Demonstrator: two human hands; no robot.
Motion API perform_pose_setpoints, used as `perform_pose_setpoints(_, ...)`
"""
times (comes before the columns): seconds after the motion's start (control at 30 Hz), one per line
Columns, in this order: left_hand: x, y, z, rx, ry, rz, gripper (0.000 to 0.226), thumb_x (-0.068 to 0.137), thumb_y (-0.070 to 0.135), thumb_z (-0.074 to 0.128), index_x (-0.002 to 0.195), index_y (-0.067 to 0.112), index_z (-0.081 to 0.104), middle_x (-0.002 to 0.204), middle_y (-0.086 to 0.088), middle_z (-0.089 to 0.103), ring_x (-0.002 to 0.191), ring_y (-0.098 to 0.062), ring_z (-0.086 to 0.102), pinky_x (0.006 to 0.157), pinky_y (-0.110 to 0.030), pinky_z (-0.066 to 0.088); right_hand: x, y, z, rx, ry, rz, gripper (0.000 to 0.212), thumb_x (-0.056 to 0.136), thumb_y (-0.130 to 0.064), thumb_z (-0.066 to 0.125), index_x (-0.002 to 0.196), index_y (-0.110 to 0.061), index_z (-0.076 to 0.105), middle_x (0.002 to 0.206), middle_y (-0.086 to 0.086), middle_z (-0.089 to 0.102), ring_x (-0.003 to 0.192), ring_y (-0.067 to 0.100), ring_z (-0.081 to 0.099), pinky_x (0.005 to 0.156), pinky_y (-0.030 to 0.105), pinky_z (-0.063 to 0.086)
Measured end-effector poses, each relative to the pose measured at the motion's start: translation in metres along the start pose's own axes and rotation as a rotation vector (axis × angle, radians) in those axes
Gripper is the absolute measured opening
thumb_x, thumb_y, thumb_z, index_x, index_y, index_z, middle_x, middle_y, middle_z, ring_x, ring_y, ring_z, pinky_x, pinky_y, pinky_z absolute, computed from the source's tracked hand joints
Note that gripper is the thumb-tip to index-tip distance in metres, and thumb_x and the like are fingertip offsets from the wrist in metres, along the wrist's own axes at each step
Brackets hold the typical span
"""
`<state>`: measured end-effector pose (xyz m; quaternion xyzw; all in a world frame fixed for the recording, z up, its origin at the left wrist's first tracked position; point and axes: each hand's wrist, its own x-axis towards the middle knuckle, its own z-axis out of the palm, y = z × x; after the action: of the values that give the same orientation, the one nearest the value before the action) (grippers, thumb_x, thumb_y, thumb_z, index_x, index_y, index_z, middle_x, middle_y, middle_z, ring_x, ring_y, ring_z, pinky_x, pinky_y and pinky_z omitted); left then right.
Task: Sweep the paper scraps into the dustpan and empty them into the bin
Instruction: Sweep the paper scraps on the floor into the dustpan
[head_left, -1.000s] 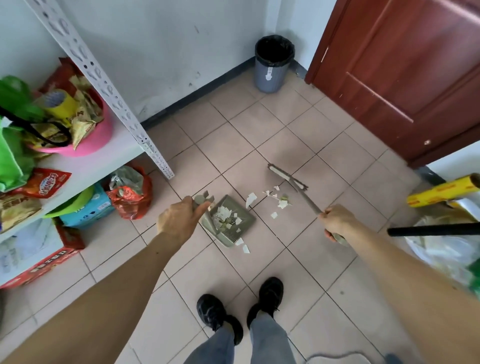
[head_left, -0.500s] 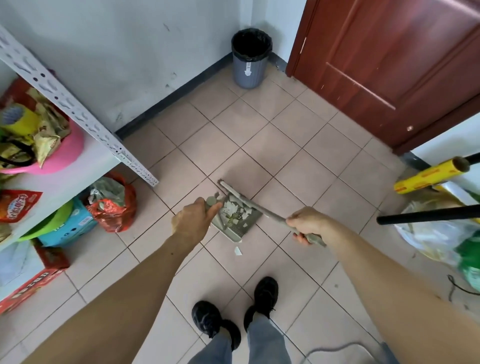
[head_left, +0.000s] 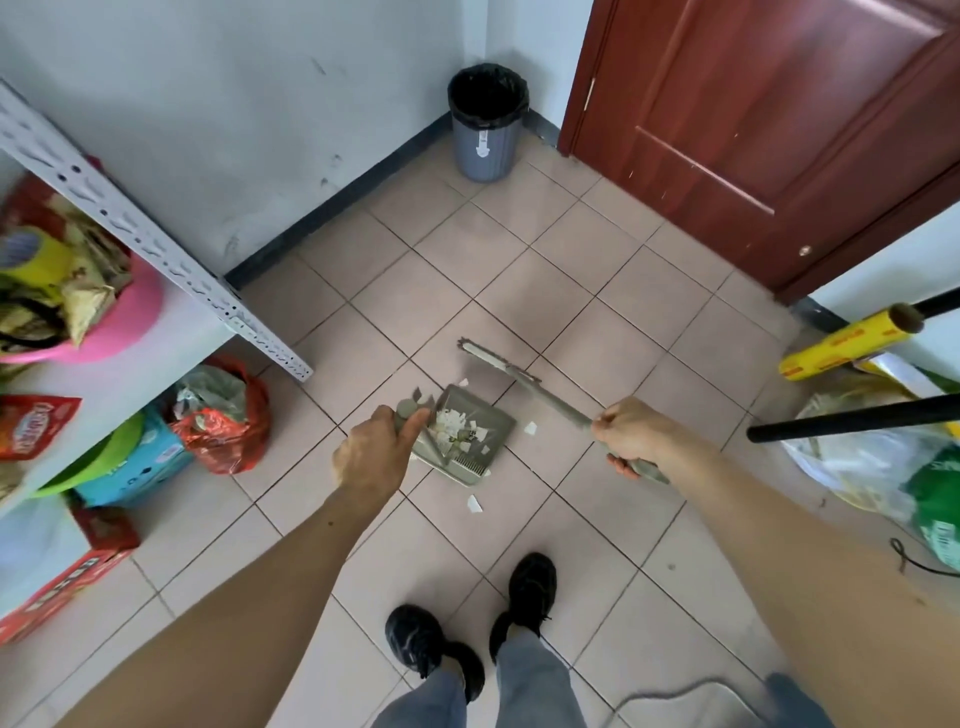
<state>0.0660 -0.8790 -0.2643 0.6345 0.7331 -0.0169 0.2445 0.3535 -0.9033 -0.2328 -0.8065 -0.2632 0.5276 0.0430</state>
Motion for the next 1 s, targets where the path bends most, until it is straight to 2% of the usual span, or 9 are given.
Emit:
perform_pose_setpoints(0.1, -0.007, -0.013, 0.003, -0.012, 0.011, -0.053, 0.061, 0.091, 0.067, 0.032, 0.096, 0.01, 0.054, 0.098, -0.015, 0.067, 0.095, -0.036, 0.062, 0.075, -0.041, 0.045, 0.015, 0.004, 0.02, -0.03, 0.062, 0.034, 0.015, 0.1, -0.013, 0.052, 0.096, -0.003, 0.063, 0.083, 0.017, 0.055, 0.062, 0.025, 0.052, 0.034, 0.016, 0.042)
perform_pose_setpoints(0.17, -0.009, -0.02, 0.005, 0.001, 0.016, -0.082, 0.062, 0.091, 0.067, 0.032, 0.1, 0.01, 0.055, 0.099, -0.016, 0.067, 0.096, -0.037, 0.062, 0.075, -0.041, 0.045, 0.021, 0.008, 0.032, -0.111, 0.062, 0.02, 0.019, 0.1, -0.016, 0.052, 0.104, -0.001, 0.064, 0.089, 0.017, 0.057, 0.057, 0.023, 0.054, 0.029, 0.015, 0.04)
perform_pose_setpoints(0.27, -0.007, -0.023, 0.007, 0.029, 0.016, -0.086, 0.063, 0.092, 0.066, 0.031, 0.105, 0.009, 0.055, 0.102, -0.017, 0.067, 0.098, -0.038, 0.062, 0.076, -0.041, 0.045, 0.017, 0.011, 0.041, -0.233, 0.014, 0.008, 0.016, 0.1, -0.014, 0.053, 0.101, -0.002, 0.064, 0.089, 0.019, 0.06, 0.045, 0.02, 0.054, 0.027, 0.014, 0.038)
perform_pose_setpoints(0.33, -0.006, -0.021, 0.007, 0.025, 0.01, -0.081, 0.063, 0.093, 0.065, 0.031, 0.107, 0.009, 0.055, 0.103, -0.018, 0.066, 0.099, -0.038, 0.062, 0.074, -0.04, 0.042, 0.013, 0.012, 0.038, -0.278, -0.045, 0.016, 0.015, 0.1, -0.013, 0.052, 0.094, -0.003, 0.062, 0.079, 0.018, 0.058, 0.037, 0.018, 0.052, 0.031, 0.013, 0.038)
perform_pose_setpoints(0.47, -0.004, -0.014, 0.008, 0.006, -0.009, -0.08, 0.063, 0.092, 0.067, 0.031, 0.105, 0.009, 0.054, 0.102, -0.016, 0.066, 0.097, -0.037, 0.061, 0.071, -0.037, 0.039, -0.005, 0.0, 0.005, -0.326, -0.132, -0.044, 0.018, 0.098, -0.016, 0.049, 0.097, -0.006, 0.063, 0.063, 0.016, 0.053, 0.045, 0.021, 0.047, 0.042, 0.021, 0.036)
perform_pose_setpoints(0.57, -0.008, -0.014, 0.007, -0.015, -0.007, -0.065, 0.063, 0.092, 0.067, 0.032, 0.102, 0.009, 0.054, 0.1, -0.016, 0.066, 0.095, -0.035, 0.061, 0.071, -0.037, 0.04, -0.024, -0.007, -0.016, -0.292, -0.118, -0.046, 0.019, 0.1, -0.014, 0.047, 0.108, -0.008, 0.064, 0.061, 0.013, 0.049, 0.033, 0.013, 0.041, 0.034, 0.013, 0.033)
perform_pose_setpoints(0.7, -0.015, -0.017, 0.002, -0.015, -0.008, -0.012, 0.06, 0.091, 0.067, 0.034, 0.096, 0.011, 0.053, 0.098, -0.014, 0.066, 0.094, -0.034, 0.061, 0.074, -0.038, 0.042, -0.029, 0.001, -0.018, -0.215, -0.063, -0.022, 0.02, 0.101, -0.015, 0.046, 0.11, -0.007, 0.062, 0.064, 0.012, 0.05, 0.041, 0.015, 0.043, 0.035, 0.014, 0.035)
perform_pose_setpoints(0.83, -0.02, -0.024, -0.008, 0.035, -0.029, 0.067, 0.059, 0.09, 0.069, 0.034, 0.091, 0.013, 0.051, 0.095, -0.012, 0.067, 0.093, -0.033, 0.062, 0.074, -0.038, 0.045, -0.023, 0.019, -0.006, -0.051, 0.029, 0.052, 0.014, 0.1, -0.009, 0.047, 0.094, -0.008, 0.059, 0.065, 0.014, 0.048, 0.026, 0.013, 0.04, 0.03, 0.011, 0.034)
perform_pose_setpoints(1.0, -0.026, -0.033, -0.013, 0.121, -0.044, 0.16, 0.06, 0.09, 0.068, 0.032, 0.095, 0.013, 0.053, 0.096, -0.012, 0.068, 0.094, -0.032, 0.064, 0.069, -0.036, 0.046, -0.008, 0.051, 0.011, 0.045, 0.111, 0.126, 0.014, 0.099, -0.005, 0.048, 0.094, 0.001, 0.059, 0.075, 0.015, 0.048, 0.051, 0.019, 0.046, 0.032, 0.015, 0.039)
